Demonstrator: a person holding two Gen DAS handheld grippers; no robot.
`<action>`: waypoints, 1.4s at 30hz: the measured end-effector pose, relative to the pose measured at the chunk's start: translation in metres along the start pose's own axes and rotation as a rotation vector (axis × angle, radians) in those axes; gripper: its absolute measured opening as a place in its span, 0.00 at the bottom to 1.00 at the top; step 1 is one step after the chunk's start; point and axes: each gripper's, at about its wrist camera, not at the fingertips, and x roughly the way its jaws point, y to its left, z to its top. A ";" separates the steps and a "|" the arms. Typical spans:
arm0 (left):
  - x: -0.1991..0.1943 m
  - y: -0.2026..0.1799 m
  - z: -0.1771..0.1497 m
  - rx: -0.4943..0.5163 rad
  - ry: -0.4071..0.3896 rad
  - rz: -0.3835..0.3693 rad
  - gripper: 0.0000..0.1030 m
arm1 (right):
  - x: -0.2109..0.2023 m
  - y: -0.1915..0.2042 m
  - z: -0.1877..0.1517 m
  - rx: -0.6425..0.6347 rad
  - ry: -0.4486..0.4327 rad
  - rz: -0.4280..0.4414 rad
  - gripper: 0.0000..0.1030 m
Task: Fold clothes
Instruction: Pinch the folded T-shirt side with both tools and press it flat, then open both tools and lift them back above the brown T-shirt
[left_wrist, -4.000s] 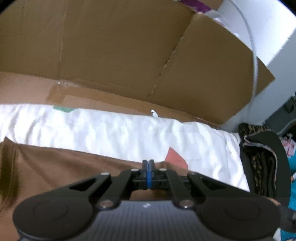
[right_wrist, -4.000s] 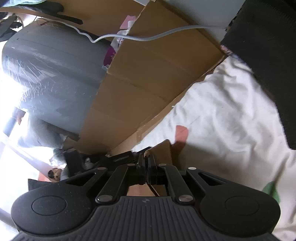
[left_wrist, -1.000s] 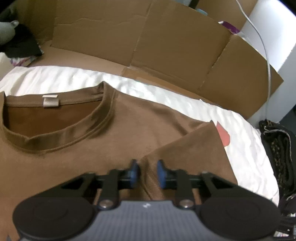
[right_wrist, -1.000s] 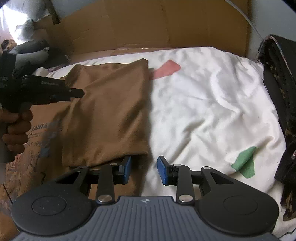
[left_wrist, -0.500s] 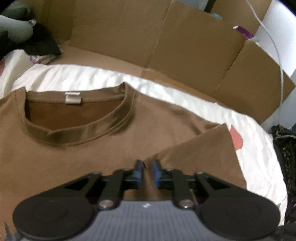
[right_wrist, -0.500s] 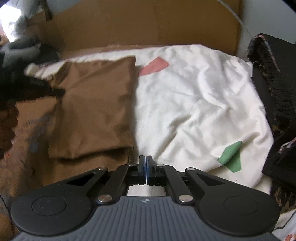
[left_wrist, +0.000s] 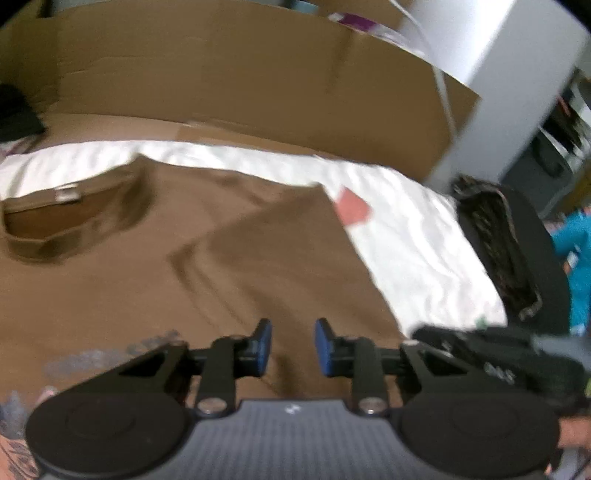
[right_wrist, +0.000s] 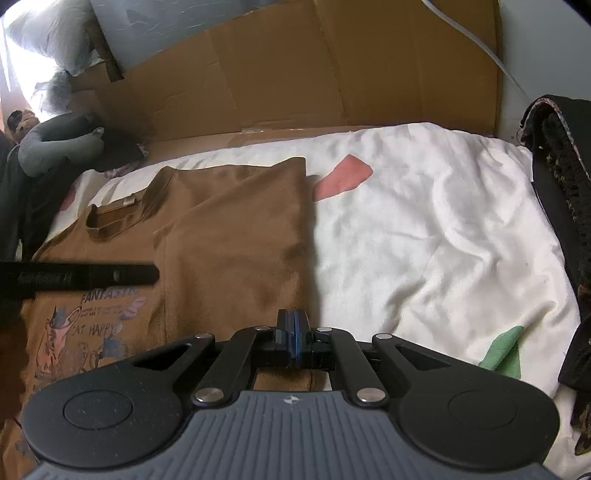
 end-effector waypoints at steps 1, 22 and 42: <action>0.001 -0.006 -0.002 0.018 0.007 -0.008 0.12 | 0.000 0.001 0.000 0.000 -0.004 0.002 0.01; 0.006 -0.015 -0.045 0.120 0.149 0.073 0.06 | 0.011 0.004 -0.012 -0.067 0.131 0.008 0.04; -0.155 0.045 0.040 0.043 -0.005 0.174 0.80 | -0.146 0.019 0.072 -0.042 0.002 0.005 0.58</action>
